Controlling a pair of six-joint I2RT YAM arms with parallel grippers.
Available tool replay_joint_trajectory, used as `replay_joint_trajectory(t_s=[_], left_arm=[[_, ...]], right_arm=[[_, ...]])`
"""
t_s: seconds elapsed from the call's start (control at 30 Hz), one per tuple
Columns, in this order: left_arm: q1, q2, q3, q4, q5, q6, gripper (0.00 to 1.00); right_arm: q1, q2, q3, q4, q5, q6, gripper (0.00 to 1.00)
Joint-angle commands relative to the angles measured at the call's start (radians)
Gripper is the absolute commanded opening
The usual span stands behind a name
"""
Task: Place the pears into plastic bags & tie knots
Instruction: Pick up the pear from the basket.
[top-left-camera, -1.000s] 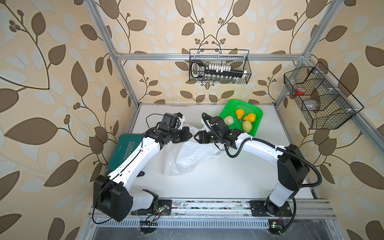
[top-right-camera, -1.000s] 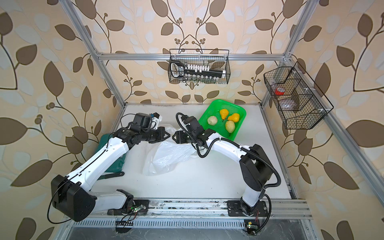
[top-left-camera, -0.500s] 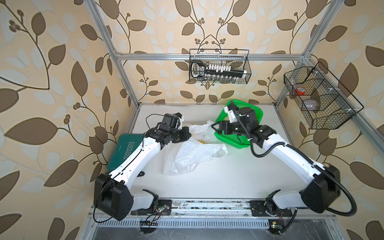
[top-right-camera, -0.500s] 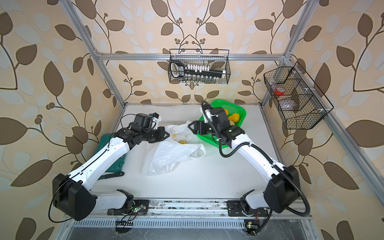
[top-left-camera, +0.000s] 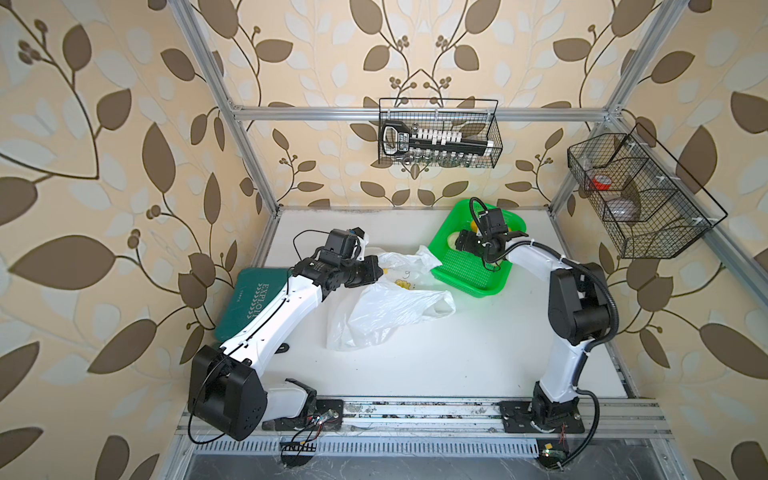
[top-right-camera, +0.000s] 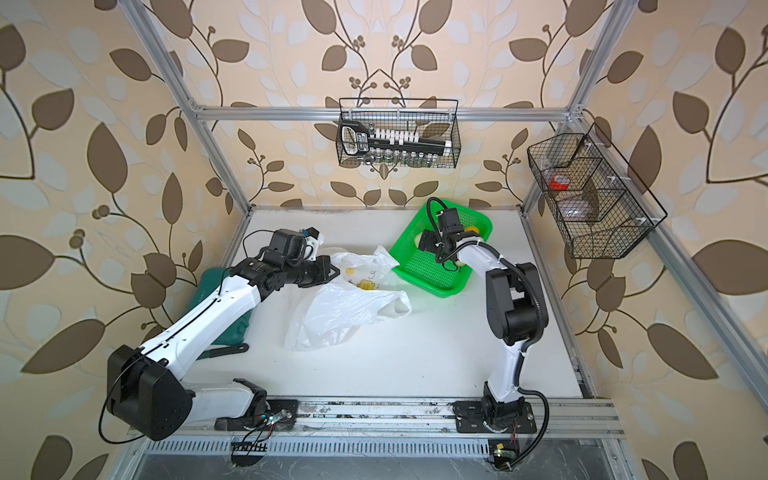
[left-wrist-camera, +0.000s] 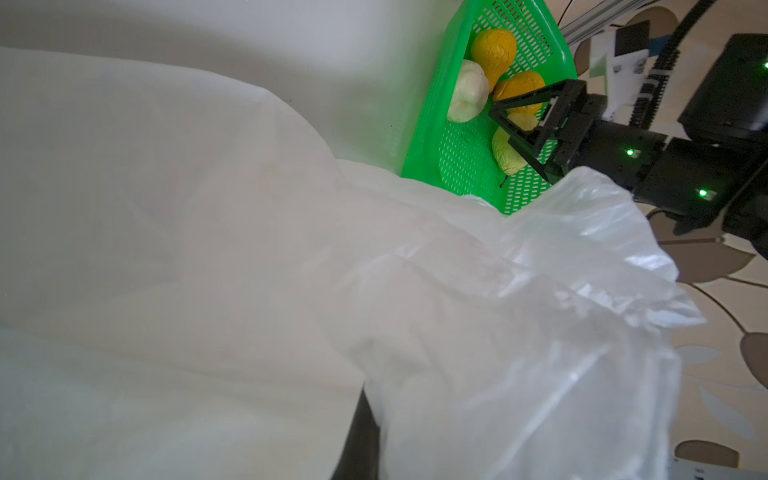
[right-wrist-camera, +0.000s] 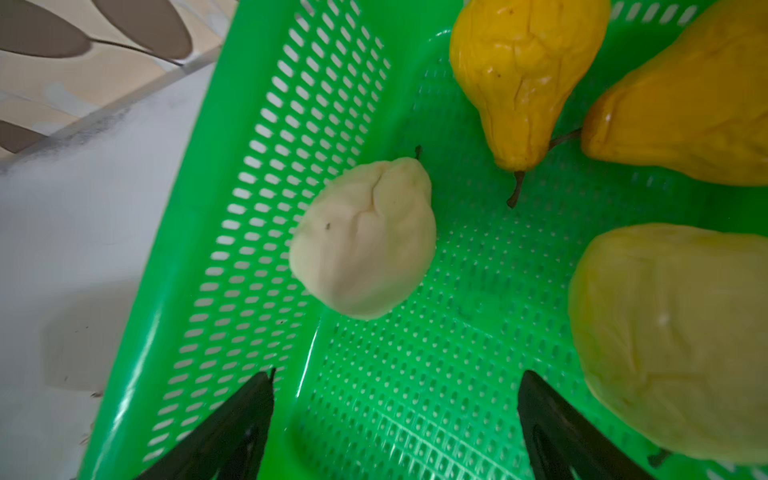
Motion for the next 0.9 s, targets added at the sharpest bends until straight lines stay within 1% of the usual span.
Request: replay_joint_trajectory(t_s=[0.0, 0.3, 0.4, 0.47, 0.53, 0.6, 0.63, 0.7, 0.77, 0.87], left_arm=[[-0.007, 0.011, 0.035, 0.007, 0.009, 0.033, 0.00], [-0.007, 0.026, 0.038, 0.007, 0.017, 0.032, 0.00], [-0.007, 0.029, 0.038, 0.007, 0.019, 0.028, 0.00], [-0.007, 0.029, 0.040, 0.009, 0.018, 0.026, 0.00], [-0.007, 0.028, 0.039, 0.010, 0.017, 0.027, 0.00], [-0.007, 0.027, 0.038, 0.012, 0.016, 0.027, 0.00], [-0.007, 0.028, 0.037, 0.012, 0.016, 0.027, 0.00], [-0.007, 0.028, 0.032, 0.015, 0.014, 0.028, 0.00], [-0.007, 0.028, 0.033, 0.015, 0.017, 0.029, 0.00], [-0.007, 0.024, 0.029, 0.014, 0.015, 0.035, 0.00]], right_arm=[[0.001, 0.048, 0.102, 0.003, 0.037, 0.019, 0.91], [-0.001, 0.242, 0.240, 0.002, -0.010, 0.065, 0.89], [-0.002, 0.259, 0.244, 0.009, -0.047, 0.070, 0.84], [-0.002, 0.243, 0.222, 0.020, -0.054, 0.067, 0.77], [-0.001, 0.192, 0.167, 0.051, -0.052, 0.065, 0.67], [-0.005, 0.127, 0.109, 0.073, -0.056, 0.064, 0.54], [-0.005, 0.082, 0.072, 0.084, -0.058, 0.064, 0.49], [-0.005, -0.009, -0.017, 0.115, -0.069, 0.064, 0.45], [-0.004, -0.131, -0.114, 0.127, -0.096, 0.059, 0.45], [0.017, -0.364, -0.291, 0.155, -0.171, 0.053, 0.45]])
